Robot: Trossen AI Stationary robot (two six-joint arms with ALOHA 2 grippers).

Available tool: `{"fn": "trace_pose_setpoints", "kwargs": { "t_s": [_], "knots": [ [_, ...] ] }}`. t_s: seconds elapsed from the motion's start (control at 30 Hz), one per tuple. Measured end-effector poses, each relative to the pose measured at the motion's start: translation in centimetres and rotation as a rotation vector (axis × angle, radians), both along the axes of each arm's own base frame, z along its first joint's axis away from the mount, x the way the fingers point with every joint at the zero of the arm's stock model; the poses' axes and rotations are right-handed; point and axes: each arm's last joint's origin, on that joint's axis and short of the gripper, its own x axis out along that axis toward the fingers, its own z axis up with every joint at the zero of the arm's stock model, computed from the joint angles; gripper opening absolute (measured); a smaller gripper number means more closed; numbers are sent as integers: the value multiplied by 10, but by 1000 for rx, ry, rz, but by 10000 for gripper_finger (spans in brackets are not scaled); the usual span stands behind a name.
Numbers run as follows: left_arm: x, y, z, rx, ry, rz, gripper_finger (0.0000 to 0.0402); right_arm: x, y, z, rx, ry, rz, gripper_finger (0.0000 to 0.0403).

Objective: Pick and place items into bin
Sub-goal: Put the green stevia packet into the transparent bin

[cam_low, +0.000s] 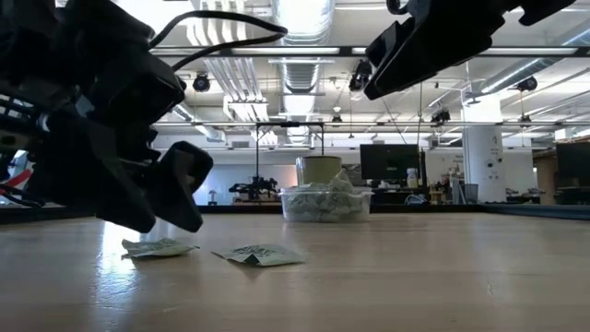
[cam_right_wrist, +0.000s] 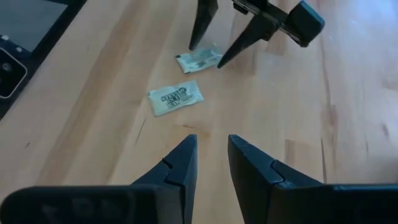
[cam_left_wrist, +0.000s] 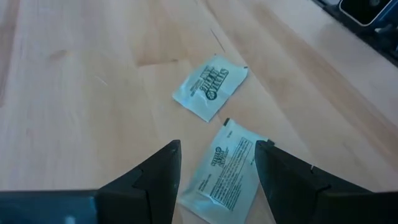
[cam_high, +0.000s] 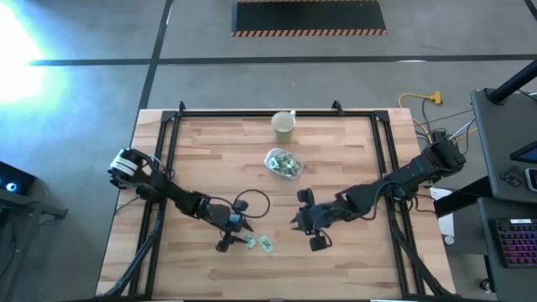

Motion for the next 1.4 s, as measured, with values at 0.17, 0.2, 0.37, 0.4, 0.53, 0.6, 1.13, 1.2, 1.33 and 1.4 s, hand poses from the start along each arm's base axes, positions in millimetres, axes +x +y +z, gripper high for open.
{"fn": "trace_pose_setpoints", "kwargs": {
  "t_s": [0.17, 0.2, 0.37, 0.4, 0.53, 0.6, 1.13, 1.2, 1.33, 1.4],
  "knots": [
    [-1, -1, -2, 15, 13, -14, 189, -2, 2, -1, 1, 6, 5, 73],
    [-1, -2, -3, 24, 15, -22, 189, -2, 2, -2, 3, 8, 2, 72],
    [-5, -5, -5, 57, 32, -47, 189, -2, 2, -2, 5, 11, 0, 68],
    [-5, -5, -6, 63, 36, -42, 189, -2, 2, -2, 5, 11, 0, 68],
    [-5, -5, -6, 78, 40, -35, 189, -2, 2, -2, 7, 11, -3, 71],
    [-6, -5, -7, 89, 41, -27, 189, -2, 2, -2, 7, 12, -3, 69],
    [-6, -3, -7, 106, 47, 10, 123, -2, 2, -2, 8, 12, -5, 58],
    [-6, -3, -7, 110, 46, 16, 110, -2, 2, -2, 8, 12, -5, 59],
    [-5, -2, -5, 121, 42, 36, 88, -2, 2, -2, 8, 12, -5, 58],
    [-4, -2, -4, 137, 34, 52, 78, -2, 2, -2, 8, 13, -5, 59]
  ]
}}
